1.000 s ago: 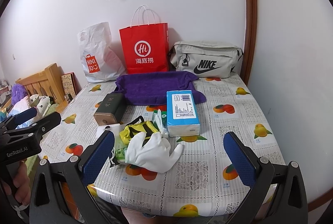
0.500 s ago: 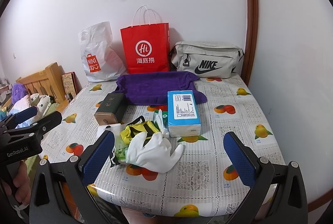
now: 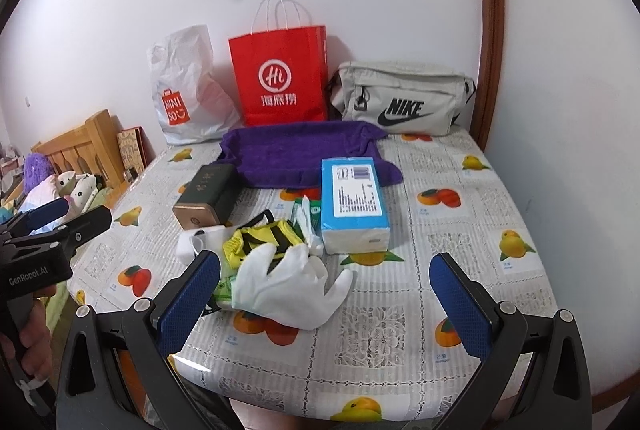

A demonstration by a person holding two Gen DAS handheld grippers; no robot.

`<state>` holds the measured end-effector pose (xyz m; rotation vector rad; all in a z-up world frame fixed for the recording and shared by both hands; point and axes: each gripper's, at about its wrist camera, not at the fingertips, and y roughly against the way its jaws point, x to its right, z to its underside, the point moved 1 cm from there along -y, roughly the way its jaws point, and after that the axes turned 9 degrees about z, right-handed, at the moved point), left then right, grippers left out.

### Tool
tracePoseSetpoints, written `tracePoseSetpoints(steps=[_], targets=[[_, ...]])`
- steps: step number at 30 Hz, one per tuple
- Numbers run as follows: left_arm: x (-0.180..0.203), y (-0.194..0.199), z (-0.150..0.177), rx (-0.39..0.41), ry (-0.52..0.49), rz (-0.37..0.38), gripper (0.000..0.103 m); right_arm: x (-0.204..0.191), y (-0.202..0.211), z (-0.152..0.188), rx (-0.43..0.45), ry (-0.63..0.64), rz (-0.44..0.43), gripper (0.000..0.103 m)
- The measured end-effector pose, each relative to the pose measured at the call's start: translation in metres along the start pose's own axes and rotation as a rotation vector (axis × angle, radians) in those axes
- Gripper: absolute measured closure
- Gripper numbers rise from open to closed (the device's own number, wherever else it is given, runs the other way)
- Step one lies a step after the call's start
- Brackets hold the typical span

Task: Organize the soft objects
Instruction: 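Grasp the white glove with the right tool while the left tool grasps the white foam block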

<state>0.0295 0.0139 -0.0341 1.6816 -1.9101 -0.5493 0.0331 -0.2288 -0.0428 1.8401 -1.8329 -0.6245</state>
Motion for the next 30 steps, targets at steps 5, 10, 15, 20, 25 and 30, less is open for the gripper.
tracePoseSetpoints(steps=[5,10,15,20,25,30], targets=[[-0.01,-0.022,0.007,-0.031,0.016,-0.032,0.0,-0.001,-0.029,0.009,-0.052,0.002,-0.028,0.0],[-0.025,-0.046,0.013,-0.072,0.047,-0.049,0.0,-0.012,-0.06,0.022,-0.105,0.031,-0.052,0.0],[-0.04,-0.072,0.024,-0.122,0.079,-0.073,0.0,-0.024,-0.093,0.035,-0.17,0.028,-0.094,0.0],[-0.054,-0.09,0.032,-0.144,0.117,-0.057,0.0,-0.036,-0.117,0.045,-0.208,0.025,-0.146,0.0],[-0.063,-0.107,0.039,-0.166,0.138,-0.03,0.0,-0.053,-0.137,0.052,-0.255,0.047,-0.159,0.0],[-0.074,-0.119,0.046,-0.188,0.165,-0.011,0.0,-0.062,-0.155,0.06,-0.291,0.053,-0.158,0.014]])
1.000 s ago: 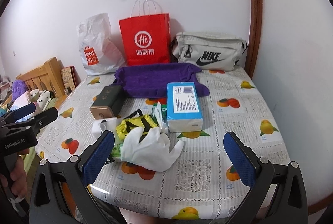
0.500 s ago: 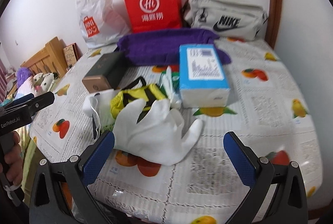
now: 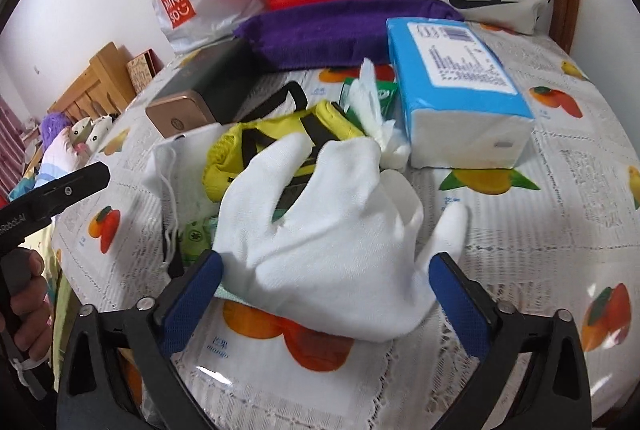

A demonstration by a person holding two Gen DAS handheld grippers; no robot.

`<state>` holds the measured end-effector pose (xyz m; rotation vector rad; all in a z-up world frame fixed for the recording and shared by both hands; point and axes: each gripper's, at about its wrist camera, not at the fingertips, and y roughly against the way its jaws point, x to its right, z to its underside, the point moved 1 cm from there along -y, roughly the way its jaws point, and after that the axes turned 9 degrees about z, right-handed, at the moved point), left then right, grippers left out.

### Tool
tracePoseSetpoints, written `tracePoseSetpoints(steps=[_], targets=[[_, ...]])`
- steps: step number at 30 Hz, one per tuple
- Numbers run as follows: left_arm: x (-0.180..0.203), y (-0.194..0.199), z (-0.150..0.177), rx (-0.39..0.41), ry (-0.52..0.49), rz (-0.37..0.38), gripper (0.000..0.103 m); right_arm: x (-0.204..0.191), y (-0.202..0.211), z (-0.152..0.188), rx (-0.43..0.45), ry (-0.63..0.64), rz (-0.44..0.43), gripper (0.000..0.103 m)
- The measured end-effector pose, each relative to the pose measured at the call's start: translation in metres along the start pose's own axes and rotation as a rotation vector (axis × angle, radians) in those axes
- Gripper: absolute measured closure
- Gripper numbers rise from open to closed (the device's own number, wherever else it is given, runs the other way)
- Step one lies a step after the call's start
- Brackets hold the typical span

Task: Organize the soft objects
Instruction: 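Grasp the white glove with the right tool while the left tool grasps the white foam block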

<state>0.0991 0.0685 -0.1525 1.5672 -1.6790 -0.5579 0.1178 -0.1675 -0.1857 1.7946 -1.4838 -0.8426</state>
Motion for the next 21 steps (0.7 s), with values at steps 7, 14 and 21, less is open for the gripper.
tracePoseSetpoints(steps=[7,14,21], targets=[[-0.009,-0.009,0.0,-0.004,0.022,0.03,0.0,0.007,0.012,0.0,0.058,0.036,-0.031,0.066],[-0.008,-0.02,0.002,-0.021,0.023,0.063,0.0,0.032,0.033,-0.001,0.104,0.032,0.005,0.084],[-0.005,-0.032,0.005,-0.051,-0.017,0.025,0.0,0.067,0.042,0.004,0.115,-0.005,0.064,0.084]])
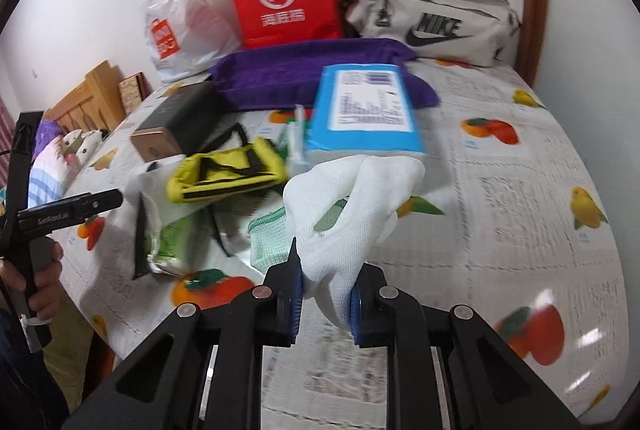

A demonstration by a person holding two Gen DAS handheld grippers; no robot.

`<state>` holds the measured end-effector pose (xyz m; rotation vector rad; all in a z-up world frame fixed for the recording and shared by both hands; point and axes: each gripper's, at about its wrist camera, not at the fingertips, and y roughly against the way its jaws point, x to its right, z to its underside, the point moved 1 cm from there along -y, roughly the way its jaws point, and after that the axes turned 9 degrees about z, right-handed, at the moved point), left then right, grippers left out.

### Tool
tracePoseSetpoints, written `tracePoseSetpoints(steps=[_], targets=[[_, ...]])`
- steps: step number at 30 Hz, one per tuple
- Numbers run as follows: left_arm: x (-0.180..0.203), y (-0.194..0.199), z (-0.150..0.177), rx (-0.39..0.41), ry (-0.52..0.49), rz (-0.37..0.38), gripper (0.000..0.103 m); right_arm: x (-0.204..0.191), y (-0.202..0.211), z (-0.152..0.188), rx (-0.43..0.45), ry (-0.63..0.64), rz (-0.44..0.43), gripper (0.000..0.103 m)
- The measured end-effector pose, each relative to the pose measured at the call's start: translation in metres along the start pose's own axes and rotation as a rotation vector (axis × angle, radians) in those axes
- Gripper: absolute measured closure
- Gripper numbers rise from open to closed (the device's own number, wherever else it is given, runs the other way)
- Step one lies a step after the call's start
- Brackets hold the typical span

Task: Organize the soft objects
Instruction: 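Grasp the white glove with the right tool while the left tool grasps the white foam block, then carry the glove and foam block toward the purple towel with both tools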

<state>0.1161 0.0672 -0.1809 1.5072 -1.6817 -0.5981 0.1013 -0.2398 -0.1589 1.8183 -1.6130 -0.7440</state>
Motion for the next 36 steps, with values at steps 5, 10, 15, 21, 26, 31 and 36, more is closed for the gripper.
tracePoseSetpoints(steps=[5,10,15,21,26,31,36], targets=[[-0.001,-0.014,-0.001,-0.014,-0.06,-0.067,0.0,0.008,-0.014,0.007,-0.033,-0.019,-0.007,0.084],[0.008,-0.026,-0.005,-0.018,-0.125,-0.007,0.0,0.008,-0.025,0.01,-0.055,-0.018,-0.03,0.084],[0.022,-0.037,-0.009,-0.017,-0.206,0.003,0.0,0.011,-0.034,0.01,-0.075,-0.034,-0.039,0.081],[0.028,-0.039,-0.009,-0.005,-0.232,0.095,0.016,0.017,-0.045,0.01,-0.097,-0.074,-0.051,0.075],[0.039,-0.034,-0.004,-0.002,-0.265,0.17,0.052,0.017,-0.049,0.006,-0.086,-0.077,-0.053,0.078],[0.036,-0.029,-0.001,0.007,-0.246,0.17,0.054,0.013,-0.045,0.006,-0.074,-0.05,-0.037,0.085],[0.028,-0.014,0.001,0.014,-0.227,0.135,0.054,0.016,-0.035,0.008,-0.062,-0.05,-0.029,0.086]])
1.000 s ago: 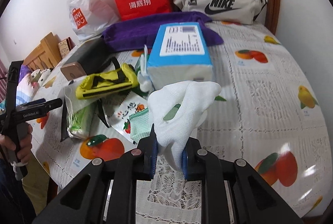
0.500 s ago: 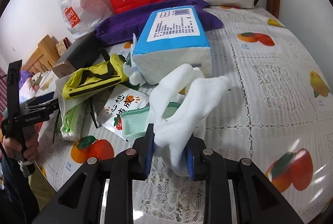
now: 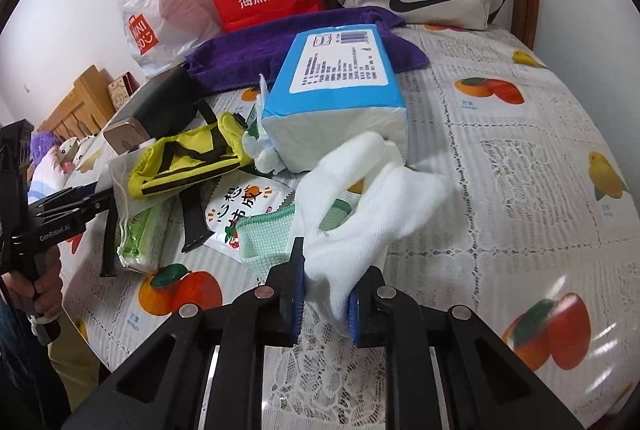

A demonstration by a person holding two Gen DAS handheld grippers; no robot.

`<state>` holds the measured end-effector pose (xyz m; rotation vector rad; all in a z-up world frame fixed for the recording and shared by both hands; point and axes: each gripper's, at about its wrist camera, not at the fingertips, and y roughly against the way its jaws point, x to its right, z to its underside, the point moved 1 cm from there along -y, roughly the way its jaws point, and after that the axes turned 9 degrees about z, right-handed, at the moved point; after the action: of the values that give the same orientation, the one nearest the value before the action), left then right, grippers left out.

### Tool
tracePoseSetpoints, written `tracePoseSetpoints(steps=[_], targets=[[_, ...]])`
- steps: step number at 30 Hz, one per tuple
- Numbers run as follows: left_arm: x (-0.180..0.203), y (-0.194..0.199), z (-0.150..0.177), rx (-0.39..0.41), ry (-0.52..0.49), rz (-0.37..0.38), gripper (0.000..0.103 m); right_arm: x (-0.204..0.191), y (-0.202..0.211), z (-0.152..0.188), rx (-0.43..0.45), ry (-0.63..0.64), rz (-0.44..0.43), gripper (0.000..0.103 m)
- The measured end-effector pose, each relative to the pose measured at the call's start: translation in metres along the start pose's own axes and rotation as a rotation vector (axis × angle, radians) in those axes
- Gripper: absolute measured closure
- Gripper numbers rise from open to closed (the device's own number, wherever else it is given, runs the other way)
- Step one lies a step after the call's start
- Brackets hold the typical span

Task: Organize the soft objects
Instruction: 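Carry the glove and foam block toward the purple towel with both tools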

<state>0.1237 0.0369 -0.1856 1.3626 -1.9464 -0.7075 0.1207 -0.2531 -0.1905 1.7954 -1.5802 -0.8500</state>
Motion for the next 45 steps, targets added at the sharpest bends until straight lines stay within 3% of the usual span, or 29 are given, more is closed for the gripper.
tracePoseSetpoints(steps=[19,29,35,45], targets=[[-0.027,0.059,-0.01,0.089,0.075,-0.217,0.054,0.005,0.041,-0.012,0.074,-0.04,-0.001,0.086],[-0.028,0.073,-0.03,0.116,0.093,-0.205,0.054,0.002,0.057,-0.034,0.116,-0.037,-0.01,0.086],[-0.021,0.072,-0.05,0.125,0.104,-0.152,0.054,-0.005,0.067,-0.058,0.161,-0.019,-0.056,0.086],[-0.024,0.059,-0.086,0.12,0.122,-0.123,0.054,-0.017,0.057,-0.099,0.173,0.024,-0.072,0.086]])
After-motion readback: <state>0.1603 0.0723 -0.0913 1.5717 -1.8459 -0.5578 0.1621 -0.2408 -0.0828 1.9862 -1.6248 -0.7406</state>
